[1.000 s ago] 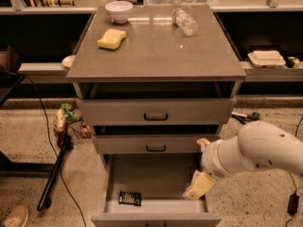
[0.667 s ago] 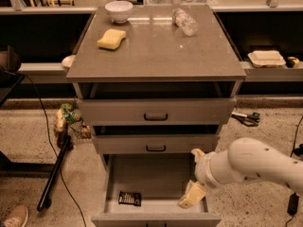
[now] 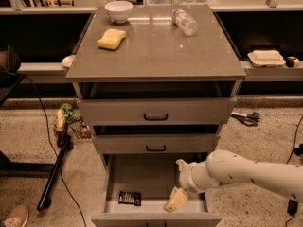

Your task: Pick rxbar chocolate from bottom drawer and place on counter

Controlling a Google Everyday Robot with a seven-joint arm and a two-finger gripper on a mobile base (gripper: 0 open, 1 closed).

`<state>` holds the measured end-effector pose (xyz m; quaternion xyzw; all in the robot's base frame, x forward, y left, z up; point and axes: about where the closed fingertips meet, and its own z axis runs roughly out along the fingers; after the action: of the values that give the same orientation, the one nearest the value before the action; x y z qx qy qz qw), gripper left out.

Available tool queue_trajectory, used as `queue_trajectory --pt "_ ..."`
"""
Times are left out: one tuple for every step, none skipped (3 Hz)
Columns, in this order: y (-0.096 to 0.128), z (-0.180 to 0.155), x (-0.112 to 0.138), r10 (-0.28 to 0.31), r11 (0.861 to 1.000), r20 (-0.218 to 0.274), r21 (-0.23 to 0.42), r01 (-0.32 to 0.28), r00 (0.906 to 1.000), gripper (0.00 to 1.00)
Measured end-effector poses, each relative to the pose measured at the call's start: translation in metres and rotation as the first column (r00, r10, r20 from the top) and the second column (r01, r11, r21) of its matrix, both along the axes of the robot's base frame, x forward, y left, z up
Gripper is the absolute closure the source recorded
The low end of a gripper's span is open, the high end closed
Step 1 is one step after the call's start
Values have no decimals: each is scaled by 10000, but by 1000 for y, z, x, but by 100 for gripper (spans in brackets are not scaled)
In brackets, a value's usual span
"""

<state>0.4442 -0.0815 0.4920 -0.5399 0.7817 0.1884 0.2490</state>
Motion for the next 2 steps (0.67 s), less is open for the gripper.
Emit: queue_trajectory --pt "28 -39 11 325 9973 -346 677 -301 9989 0" --pt "54 -74 13 594 9887 -739 1421 -485 9955 0"
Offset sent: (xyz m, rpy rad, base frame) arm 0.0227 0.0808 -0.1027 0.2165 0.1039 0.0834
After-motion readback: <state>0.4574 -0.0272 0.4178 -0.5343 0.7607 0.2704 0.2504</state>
